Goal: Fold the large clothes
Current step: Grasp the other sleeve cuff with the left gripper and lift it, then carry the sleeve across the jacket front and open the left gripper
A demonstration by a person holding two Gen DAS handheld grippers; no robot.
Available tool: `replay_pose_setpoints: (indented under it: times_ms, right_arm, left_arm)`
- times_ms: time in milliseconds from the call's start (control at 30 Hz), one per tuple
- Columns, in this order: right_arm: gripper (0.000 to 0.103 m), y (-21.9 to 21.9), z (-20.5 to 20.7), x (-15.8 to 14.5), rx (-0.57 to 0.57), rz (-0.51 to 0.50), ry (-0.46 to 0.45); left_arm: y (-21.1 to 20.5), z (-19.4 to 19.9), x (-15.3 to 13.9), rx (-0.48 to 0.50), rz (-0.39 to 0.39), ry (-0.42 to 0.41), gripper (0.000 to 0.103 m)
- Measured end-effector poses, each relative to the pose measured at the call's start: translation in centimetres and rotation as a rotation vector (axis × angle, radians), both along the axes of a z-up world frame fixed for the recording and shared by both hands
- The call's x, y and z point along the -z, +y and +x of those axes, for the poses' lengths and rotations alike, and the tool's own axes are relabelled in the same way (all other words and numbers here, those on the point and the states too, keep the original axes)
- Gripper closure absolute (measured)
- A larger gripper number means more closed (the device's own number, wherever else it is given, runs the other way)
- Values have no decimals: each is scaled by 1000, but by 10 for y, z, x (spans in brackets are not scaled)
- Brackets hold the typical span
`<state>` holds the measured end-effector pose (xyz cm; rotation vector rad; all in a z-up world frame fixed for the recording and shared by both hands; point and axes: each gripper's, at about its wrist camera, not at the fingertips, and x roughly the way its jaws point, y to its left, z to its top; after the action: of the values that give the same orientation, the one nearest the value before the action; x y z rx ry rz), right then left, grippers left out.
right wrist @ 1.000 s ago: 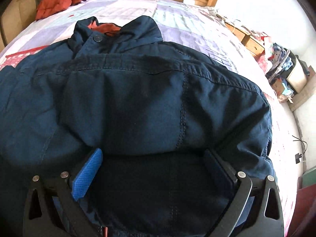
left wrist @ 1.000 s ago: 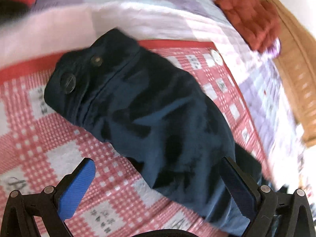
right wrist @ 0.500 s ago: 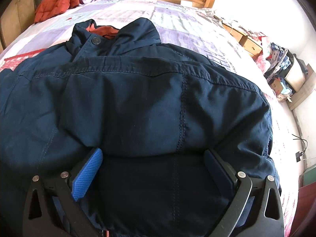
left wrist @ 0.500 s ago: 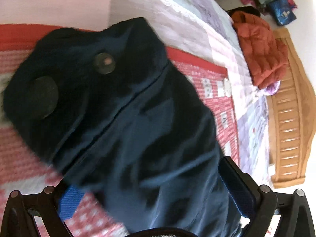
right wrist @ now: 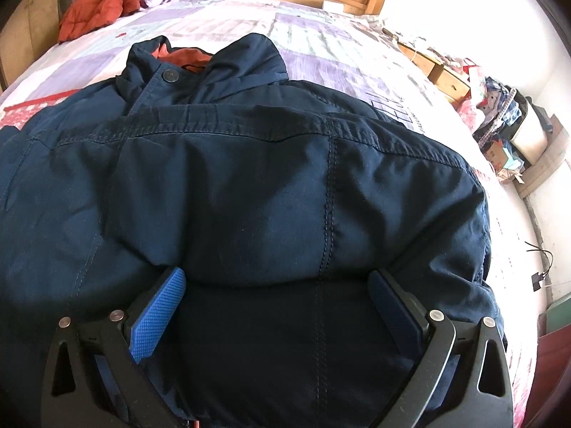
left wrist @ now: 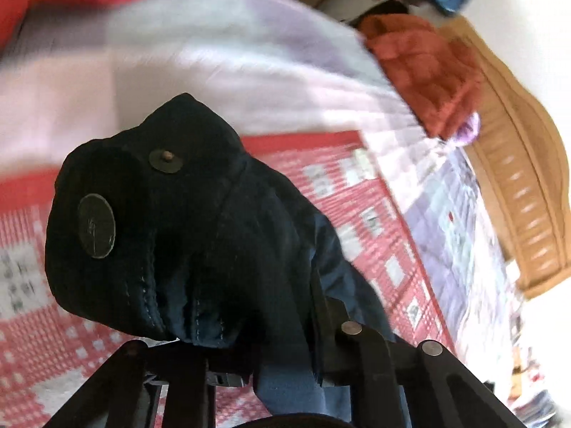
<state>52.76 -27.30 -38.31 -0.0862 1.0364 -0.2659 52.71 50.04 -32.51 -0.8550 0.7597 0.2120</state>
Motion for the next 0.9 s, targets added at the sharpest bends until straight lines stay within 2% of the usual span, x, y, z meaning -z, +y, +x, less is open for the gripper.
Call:
replay_pose_setpoints:
  times_ms: [233,400,533,733,900]
  right_arm:
    - [0,2,4,-3,-10,-19,34]
    - [0,10,5,-11,-55,-85,50]
    - [0,14,-3,-27,-108,-79,24]
    - [0,6,-27,-63,-162,-47,-52]
    - [0,-17,-50,-81,-176,-32,-89]
  left_arm:
    - [-59,7,-99,182,195,-128,88]
    - [-126,17,-163,327,261,-204,90]
    - [-200,27,-201,448,286,-241,90]
    - [-305,30,-224,572,290,-294,90]
    - [-399,13,-221,677,284,-304,90]
